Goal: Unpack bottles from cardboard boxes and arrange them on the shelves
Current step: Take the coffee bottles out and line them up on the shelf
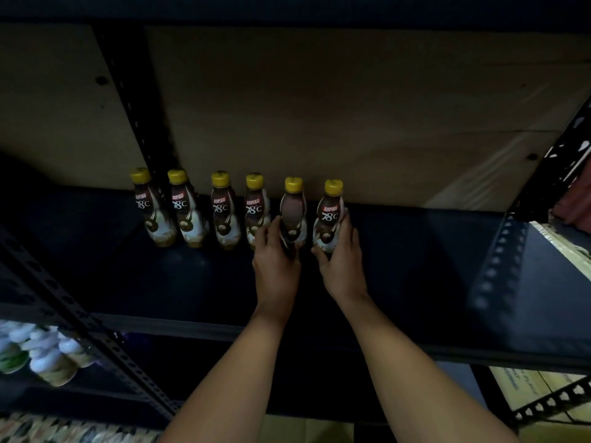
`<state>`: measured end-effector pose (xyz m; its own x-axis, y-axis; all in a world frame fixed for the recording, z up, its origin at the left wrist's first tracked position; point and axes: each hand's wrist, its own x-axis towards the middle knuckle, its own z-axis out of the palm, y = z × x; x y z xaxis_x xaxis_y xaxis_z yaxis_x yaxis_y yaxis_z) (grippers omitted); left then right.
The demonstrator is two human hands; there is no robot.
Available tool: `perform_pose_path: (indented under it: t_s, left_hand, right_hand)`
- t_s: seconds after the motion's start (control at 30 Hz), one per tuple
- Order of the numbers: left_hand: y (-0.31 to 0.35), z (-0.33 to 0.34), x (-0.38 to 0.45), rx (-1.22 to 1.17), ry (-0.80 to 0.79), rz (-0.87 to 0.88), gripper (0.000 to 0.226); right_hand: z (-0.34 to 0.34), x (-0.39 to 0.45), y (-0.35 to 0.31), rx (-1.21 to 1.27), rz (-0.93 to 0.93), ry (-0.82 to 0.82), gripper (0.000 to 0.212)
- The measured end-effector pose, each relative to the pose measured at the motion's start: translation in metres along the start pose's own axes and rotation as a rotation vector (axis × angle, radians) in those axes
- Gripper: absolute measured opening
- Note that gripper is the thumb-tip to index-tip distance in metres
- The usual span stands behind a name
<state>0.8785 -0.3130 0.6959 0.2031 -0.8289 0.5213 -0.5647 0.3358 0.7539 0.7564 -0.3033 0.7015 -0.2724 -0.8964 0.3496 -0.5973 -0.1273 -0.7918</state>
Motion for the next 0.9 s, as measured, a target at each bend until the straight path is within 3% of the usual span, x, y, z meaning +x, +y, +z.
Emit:
perform_pose_path:
  t_s: [0.73, 0.9]
  left_hand:
    - [-0.001, 0.000, 0.000, -0.013, 0.007, 0.024, 0.059]
    - [-0.001, -0.014, -0.007, -0.104, 0.027, 0.061, 0.050]
  right_hand:
    - [-0.004, -0.002, -0.003, 0.041, 0.048, -0.042, 0.104]
    - [-0.013, -0.013, -0.002, 0.088, 0.102, -0.008, 0.108]
